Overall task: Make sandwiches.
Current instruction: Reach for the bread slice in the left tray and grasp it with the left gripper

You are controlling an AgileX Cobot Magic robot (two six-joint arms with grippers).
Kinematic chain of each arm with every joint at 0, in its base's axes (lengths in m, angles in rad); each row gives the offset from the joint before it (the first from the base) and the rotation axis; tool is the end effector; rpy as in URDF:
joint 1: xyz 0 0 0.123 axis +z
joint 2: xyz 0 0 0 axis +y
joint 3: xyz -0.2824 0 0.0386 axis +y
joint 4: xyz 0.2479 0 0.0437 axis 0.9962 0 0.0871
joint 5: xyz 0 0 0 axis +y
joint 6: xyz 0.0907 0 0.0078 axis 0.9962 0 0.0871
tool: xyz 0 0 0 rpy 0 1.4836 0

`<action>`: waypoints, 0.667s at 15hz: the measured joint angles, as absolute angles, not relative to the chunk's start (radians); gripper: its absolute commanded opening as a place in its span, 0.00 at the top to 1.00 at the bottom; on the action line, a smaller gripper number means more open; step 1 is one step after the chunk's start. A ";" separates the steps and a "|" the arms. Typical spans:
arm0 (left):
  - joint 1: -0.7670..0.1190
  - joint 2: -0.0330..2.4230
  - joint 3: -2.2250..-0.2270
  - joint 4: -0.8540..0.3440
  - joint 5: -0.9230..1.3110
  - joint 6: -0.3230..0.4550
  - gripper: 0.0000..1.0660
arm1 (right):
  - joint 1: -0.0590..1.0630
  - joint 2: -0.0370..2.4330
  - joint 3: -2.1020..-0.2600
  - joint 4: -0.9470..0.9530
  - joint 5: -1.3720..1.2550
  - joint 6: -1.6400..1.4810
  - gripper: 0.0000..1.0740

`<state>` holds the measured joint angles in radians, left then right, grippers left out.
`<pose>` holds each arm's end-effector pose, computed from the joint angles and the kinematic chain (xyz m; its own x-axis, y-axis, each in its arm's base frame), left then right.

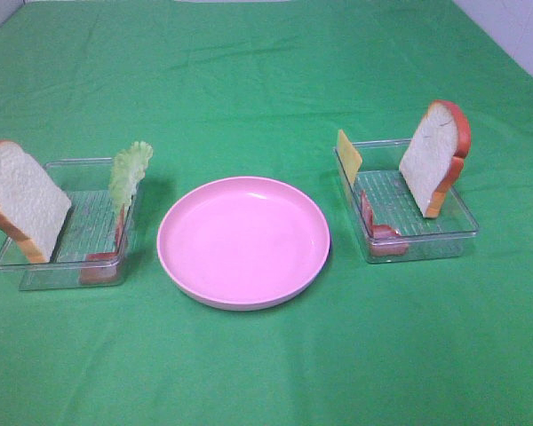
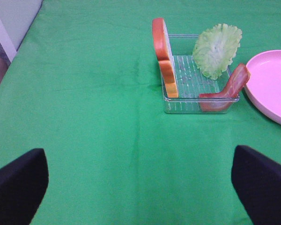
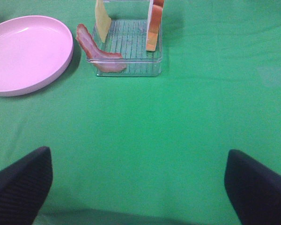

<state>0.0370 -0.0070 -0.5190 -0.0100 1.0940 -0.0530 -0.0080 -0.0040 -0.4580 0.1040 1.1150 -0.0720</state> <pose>-0.0095 -0.0012 0.2797 -0.4597 -0.0746 -0.8849 -0.0557 0.9969 -0.0551 -0.0035 0.0085 0.2616 -0.5322 -0.0217 -0.8463 -0.0847 0.9960 0.0277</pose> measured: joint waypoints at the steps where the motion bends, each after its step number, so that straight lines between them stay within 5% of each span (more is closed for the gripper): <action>1: 0.037 -0.007 -0.519 -0.010 1.094 -0.053 0.05 | -0.008 -0.004 -0.458 0.104 1.115 -0.072 0.11; 10: 0.037 0.016 -0.531 -0.006 1.085 -0.053 0.05 | -0.008 -0.004 -0.458 0.104 1.115 -0.072 0.11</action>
